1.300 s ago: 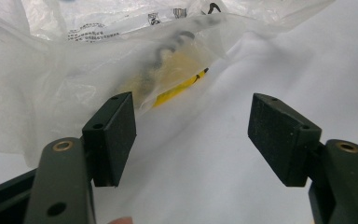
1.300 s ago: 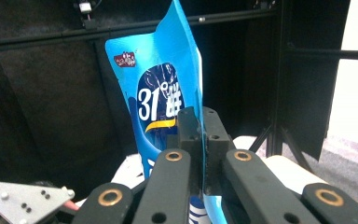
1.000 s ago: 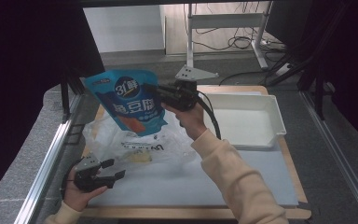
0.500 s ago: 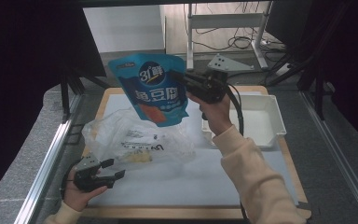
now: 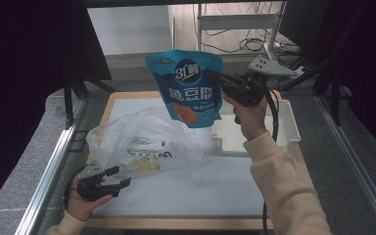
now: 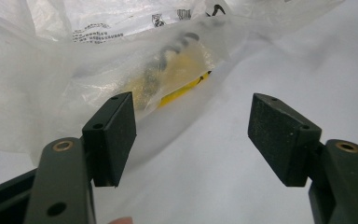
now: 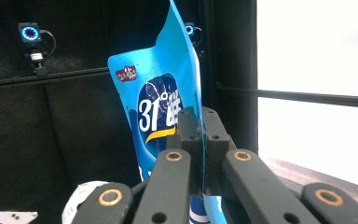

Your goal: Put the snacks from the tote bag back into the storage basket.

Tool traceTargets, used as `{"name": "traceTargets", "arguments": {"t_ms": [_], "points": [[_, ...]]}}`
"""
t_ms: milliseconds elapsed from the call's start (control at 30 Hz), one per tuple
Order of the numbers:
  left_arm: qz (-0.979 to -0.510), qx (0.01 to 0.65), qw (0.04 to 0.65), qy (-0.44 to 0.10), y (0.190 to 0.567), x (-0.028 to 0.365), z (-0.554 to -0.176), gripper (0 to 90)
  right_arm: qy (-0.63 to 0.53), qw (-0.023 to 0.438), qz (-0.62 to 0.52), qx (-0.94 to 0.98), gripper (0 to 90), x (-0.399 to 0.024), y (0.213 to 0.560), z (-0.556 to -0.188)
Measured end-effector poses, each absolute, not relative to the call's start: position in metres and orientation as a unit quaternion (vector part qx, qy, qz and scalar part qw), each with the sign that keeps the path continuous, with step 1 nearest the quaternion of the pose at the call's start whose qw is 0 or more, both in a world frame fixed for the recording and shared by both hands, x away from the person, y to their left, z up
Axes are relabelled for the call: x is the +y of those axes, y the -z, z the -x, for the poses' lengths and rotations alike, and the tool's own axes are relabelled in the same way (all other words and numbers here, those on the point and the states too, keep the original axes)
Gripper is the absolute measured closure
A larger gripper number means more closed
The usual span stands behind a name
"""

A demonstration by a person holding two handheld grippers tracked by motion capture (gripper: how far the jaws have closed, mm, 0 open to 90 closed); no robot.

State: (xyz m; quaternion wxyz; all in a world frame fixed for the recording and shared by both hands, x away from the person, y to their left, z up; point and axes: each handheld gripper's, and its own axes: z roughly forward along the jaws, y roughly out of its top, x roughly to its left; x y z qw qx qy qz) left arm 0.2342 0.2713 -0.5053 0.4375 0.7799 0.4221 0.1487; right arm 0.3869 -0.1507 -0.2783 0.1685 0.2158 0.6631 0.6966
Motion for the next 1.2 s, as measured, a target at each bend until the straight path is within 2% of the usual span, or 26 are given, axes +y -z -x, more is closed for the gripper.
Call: {"name": "traceTargets", "arguments": {"t_ms": [1200], "points": [[-0.780,0.426,0.432,-0.152,0.507,0.272,-0.236,32.4,-0.680,0.231,-0.279,0.637,89.2,-0.233,0.284,-0.395]]}}
